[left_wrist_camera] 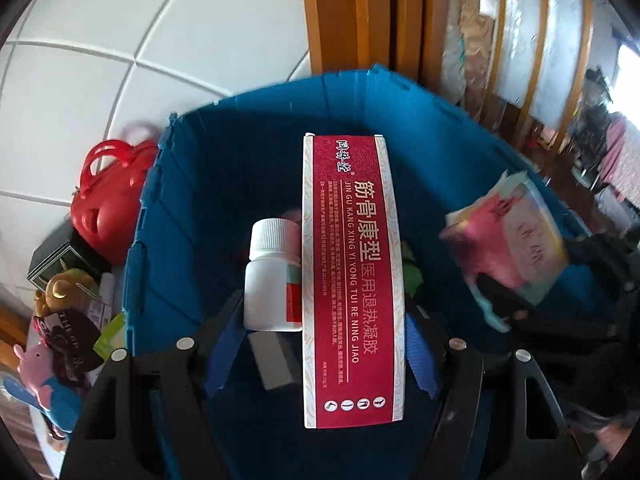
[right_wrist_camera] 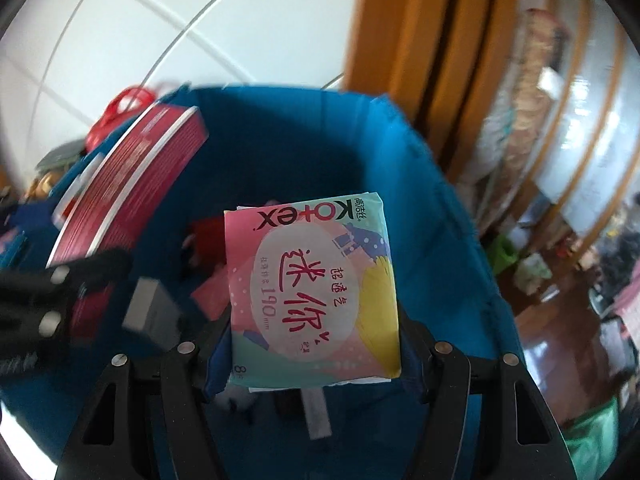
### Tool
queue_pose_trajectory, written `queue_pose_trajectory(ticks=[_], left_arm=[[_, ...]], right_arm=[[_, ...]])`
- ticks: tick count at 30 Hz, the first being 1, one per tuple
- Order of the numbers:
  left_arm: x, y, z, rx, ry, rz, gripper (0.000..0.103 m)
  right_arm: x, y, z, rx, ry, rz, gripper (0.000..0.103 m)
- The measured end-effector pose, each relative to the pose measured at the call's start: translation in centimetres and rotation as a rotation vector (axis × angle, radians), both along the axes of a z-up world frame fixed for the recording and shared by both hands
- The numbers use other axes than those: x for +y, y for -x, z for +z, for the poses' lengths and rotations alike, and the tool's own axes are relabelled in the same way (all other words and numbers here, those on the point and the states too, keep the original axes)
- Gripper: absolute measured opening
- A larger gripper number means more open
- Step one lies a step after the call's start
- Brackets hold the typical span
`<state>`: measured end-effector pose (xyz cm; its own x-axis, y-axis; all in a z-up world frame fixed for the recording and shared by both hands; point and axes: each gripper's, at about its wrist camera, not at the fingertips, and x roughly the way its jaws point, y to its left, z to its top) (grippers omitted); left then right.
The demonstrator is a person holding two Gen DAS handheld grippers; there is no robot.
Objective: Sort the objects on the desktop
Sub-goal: 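Lower both tools into the crate and open them to drop the items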
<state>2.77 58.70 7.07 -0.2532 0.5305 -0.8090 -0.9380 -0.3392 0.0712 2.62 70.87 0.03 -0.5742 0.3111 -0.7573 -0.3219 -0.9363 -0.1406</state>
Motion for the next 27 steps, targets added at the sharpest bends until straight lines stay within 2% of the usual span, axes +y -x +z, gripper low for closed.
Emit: queue_pose_trajectory(ticks=[3,8,10,12,15,18,22,23,27], left_arm=[[1.4,0.5,-1.8,-0.011,0.08,0.006,0.072],[2.3,0.3,-5.5,-0.111,0.241,-0.03,0.072],[2.8,0.8,-6.0,-0.143,0.278,-0.026,0.072],[3.8,1.2,-6.9,-0.187,0.348,-0.032,0.072],[5.2,1.5,-8.2,-0.168,0.402,-0.021,0.072],[6.0,1.7,-9.7,-0.214,0.461,-0.024,0.072],[5.8,1.1,-11.6,-0.212,0.542,-0.044,0.072],[5.8,0.8,-11.9,-0.226,0.556,-0.05,0.072],[5.6,0.9,-12.2,-0.233,0.572,-0.045,0.073]], right_arm=[[0.9,1.9,-0.1,-0.073,-0.058,0.002,0.067],[1.7,4.0,-3.7,-0.272,0.015,0.069,0.067],[1.6,4.4,-4.4,-0.318,0.034,0.094,0.067],[1.6,5.0,-5.2,-0.375,0.046,0.106,0.067],[2.0,6.3,-6.6,-0.449,0.07,0.102,0.067],[2.4,7.4,-8.2,-0.512,0.101,0.097,0.067],[2.6,8.1,-11.1,-0.627,0.125,0.116,0.067],[2.6,8.1,-11.7,-0.658,0.141,0.126,0.067],[2.5,8.0,-12.4,-0.692,0.137,0.135,0.067]])
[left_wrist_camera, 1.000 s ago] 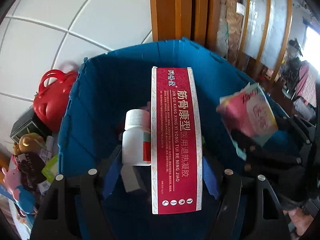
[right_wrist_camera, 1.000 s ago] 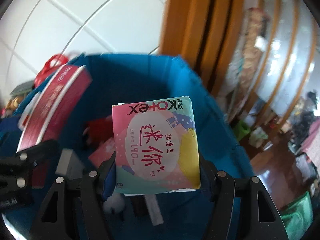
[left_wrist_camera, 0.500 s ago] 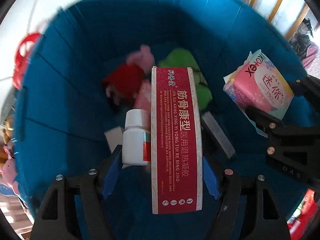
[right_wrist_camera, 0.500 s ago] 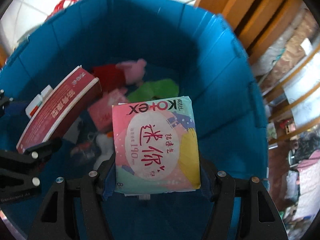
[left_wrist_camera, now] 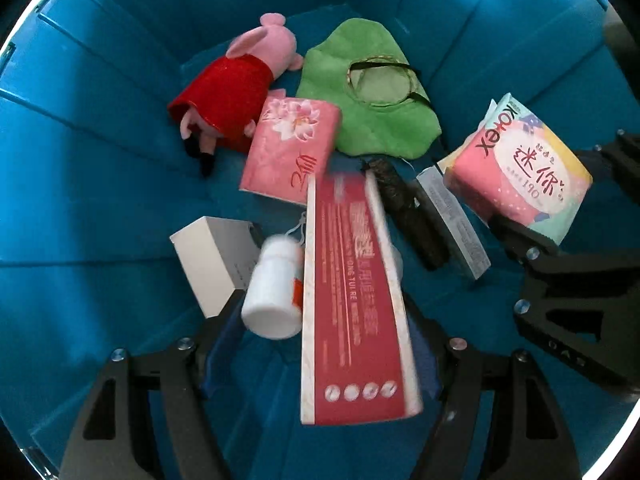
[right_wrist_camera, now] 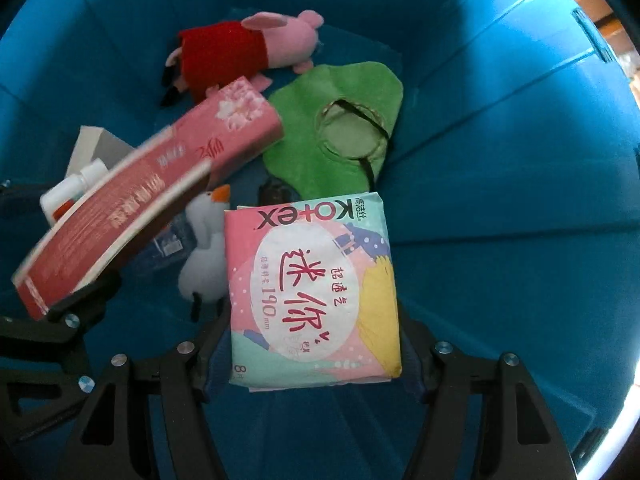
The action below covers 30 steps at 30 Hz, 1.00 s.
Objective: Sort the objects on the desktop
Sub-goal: 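Lower both tools into the crate and open them to drop the items, then lift both tools out of the crate and move them back over the pile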
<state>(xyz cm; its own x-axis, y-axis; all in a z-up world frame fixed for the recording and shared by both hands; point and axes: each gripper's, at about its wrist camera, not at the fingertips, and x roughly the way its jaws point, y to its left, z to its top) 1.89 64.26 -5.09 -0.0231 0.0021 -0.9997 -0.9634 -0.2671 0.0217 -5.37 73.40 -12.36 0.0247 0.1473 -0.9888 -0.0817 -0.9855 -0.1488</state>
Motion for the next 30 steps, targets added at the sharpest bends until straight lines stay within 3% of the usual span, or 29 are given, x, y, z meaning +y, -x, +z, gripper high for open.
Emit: queue_pose_trajectory(ticks=[10,13,15,30], left_arm=[[-0.2,-0.1,0.3,0.037,-0.011,-0.016,0.076],[-0.4,0.4,0.5,0.034,-0.01,0.003,0.076],[-0.6,0.5,0.6,0.031,-0.013,0.007,0.076],[-2.2,0.9,4.0,0.041,-0.097,0.022,0.076]], right_arm=[[-0.1,0.0,-0.1,-0.009,-0.005,0.017,0.069],[-0.1,0.0,0.0,-0.004,-0.015,0.013,0.078],[-0.1,0.0,0.0,-0.003,-0.025,0.013,0.09],[-0.9,-1.2,3.2,0.063,-0.026,0.03,0.1]])
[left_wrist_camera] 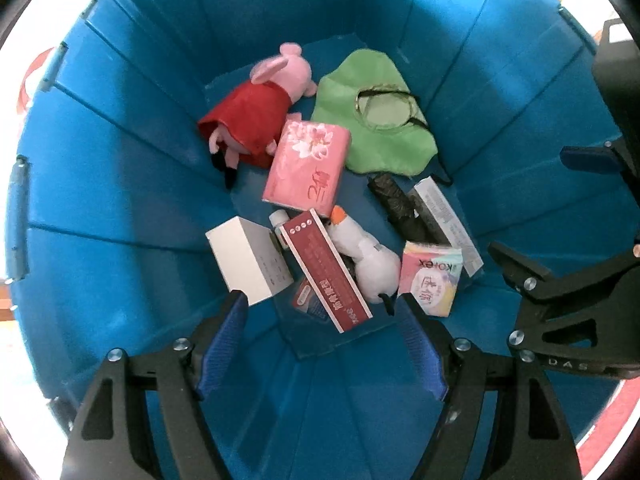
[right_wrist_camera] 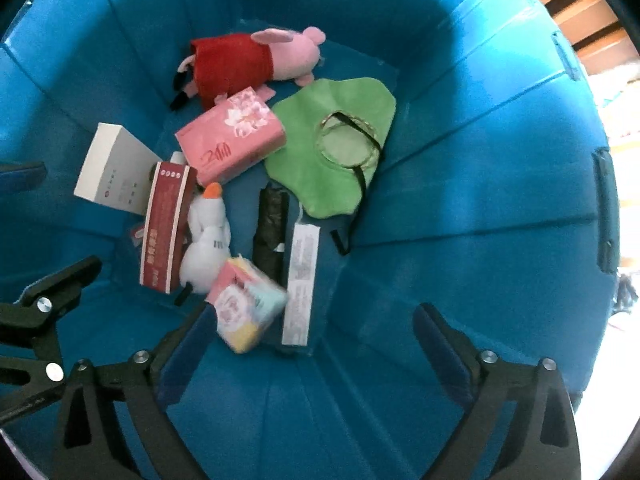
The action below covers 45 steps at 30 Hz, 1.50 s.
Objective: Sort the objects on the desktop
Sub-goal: 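Lift both tools out of the crate and move them back over the pile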
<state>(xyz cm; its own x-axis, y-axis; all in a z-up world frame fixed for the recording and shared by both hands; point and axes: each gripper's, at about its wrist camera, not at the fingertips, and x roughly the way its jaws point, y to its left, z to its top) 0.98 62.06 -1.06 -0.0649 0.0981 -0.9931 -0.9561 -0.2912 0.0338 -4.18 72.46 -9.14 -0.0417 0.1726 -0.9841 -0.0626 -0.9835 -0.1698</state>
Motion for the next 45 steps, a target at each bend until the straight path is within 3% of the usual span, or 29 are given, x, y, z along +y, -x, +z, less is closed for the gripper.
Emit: queue_pose_trajectory(ticks=[7,12,19,23,28,30,34,37,45], left_arm=[[-2.6,-0.1,3.5,0.016,-0.115,0.002,0.076],[-6.1,-0.2,7.0,0.129,-0.273,0.033,0.076],[-12.1,0.7,11.2,0.201,-0.479,0.107,0.076],[-16.5,1.7,12.9,0.225,-0.616,0.189,0.076],[-24.1,4.2,13.3,0.391,-0.743,0.343,0.079],[-27.4,5.7,12.6,0.413,-0.77,0.401,0.079],[-33.4,9.1,9.9,0.487,-0.732,0.543,0.079],[-37.1,11.0,7.6,0.524,-0.679,0.63,0.079],[-44.7,13.6,0.1,0.419,-0.572,0.799,0.079]], right_arm=[[-0.7,-2.1,3.6,0.113,0.014,-0.007,0.102],[-2.0,-3.8,6.9,0.232,0.018,-0.001,0.103],[-5.4,-5.9,11.6,0.437,0.042,0.012,0.103],[-8.9,-6.9,13.8,0.582,0.068,0.038,0.103],[-15.0,-8.0,16.0,0.791,0.118,0.122,0.103],[-17.8,-8.1,16.3,0.864,0.14,0.161,0.103],[-23.6,-7.8,15.1,0.946,0.208,0.259,0.103],[-27.3,-6.8,13.5,0.95,0.284,0.301,0.103],[-35.1,-3.9,8.8,0.865,0.364,0.385,0.103]])
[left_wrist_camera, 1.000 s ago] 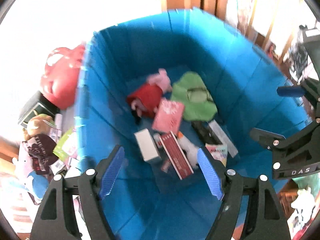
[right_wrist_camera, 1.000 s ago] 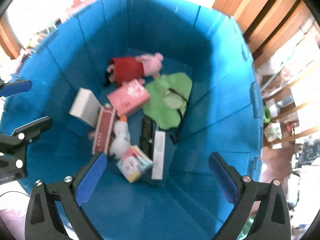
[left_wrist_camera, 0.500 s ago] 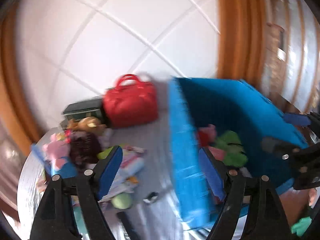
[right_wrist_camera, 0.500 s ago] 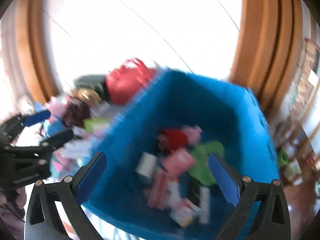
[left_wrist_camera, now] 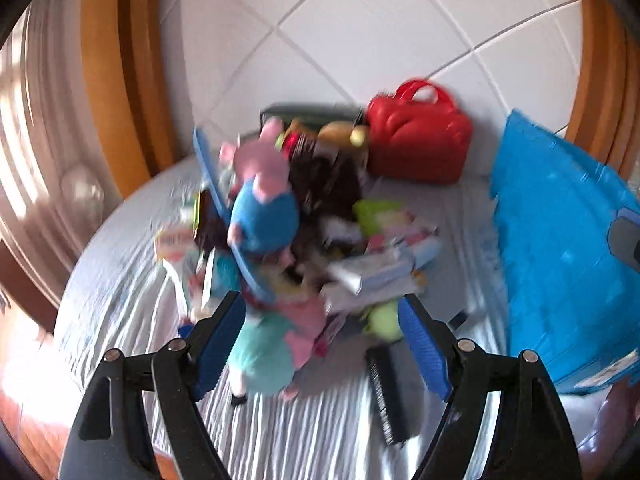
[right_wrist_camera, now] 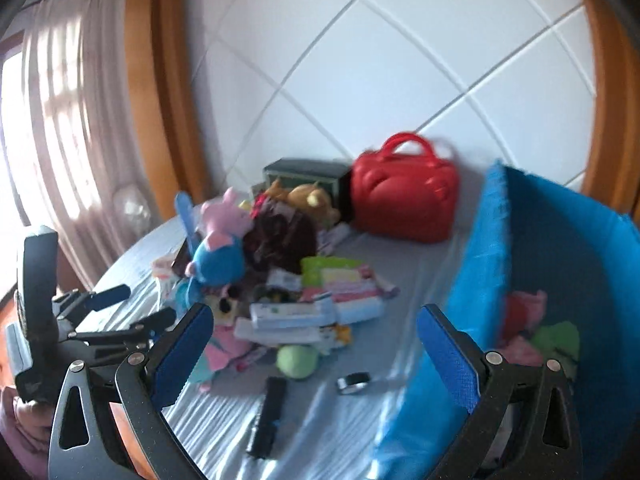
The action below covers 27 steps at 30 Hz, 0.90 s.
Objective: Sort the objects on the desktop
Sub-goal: 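Lift both tools out of the crate and move them back over the pile, then grasp the black rolled bag with the left tool while the right tool grasps the black tape roll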
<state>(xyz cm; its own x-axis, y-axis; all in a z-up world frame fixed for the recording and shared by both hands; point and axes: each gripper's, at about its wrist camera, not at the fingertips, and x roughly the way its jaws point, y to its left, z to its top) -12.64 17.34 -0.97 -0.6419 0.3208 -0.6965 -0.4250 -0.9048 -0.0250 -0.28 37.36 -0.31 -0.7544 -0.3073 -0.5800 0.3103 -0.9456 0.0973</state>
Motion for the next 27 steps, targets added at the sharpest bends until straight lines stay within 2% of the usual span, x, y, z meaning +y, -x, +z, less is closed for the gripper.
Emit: queue_pose_trajectory(ticks=[8,14,16,17,18,20,23,25,26,27], left_arm=[[-0.4,0.9,-7.0,-0.149,0.046,0.016,0.079],[0.4,1.7,-12.3,-0.244,0.093,-0.017,0.079],[1.2,2.0,-14.2,-0.285,0.106,-0.049,0.079],[1.6,2.0,-15.0,-0.293,0.113,-0.07,0.079],[2.1,2.0,-15.8,-0.295,0.125,-0.093,0.078],[2.9,2.0,-16.8,-0.313,0.123,-0.123,0.077],[4.6,1.9,-18.0,-0.345,0.077,-0.184,0.077],[6.4,1.5,-19.0,-0.362,0.079,-0.233,0.077],[7.1,1.4,-19.4,-0.367,0.082,-0.249,0.072],[7.9,1.1,-20.1,-0.373,0.094,-0.281,0.062]], right_arm=[[-4.5,1.9,-7.7,-0.153,0.007,0.03,0.103],[-4.7,3.1,-14.5,-0.269,0.015,-0.067,0.103],[-4.1,3.2,-17.1,-0.305,0.003,-0.128,0.091],[-3.7,3.2,-18.3,-0.327,0.005,-0.164,0.073],[-3.3,3.4,-19.2,-0.344,0.014,-0.187,0.062],[-2.4,3.6,-21.3,-0.379,0.039,-0.244,0.062],[-1.3,3.5,-22.6,-0.387,0.058,-0.302,0.062],[-0.8,3.4,-23.4,-0.389,0.057,-0.334,0.062],[-0.6,3.5,-23.9,-0.396,0.047,-0.348,0.062],[-0.4,3.6,-24.3,-0.401,0.047,-0.356,0.061]])
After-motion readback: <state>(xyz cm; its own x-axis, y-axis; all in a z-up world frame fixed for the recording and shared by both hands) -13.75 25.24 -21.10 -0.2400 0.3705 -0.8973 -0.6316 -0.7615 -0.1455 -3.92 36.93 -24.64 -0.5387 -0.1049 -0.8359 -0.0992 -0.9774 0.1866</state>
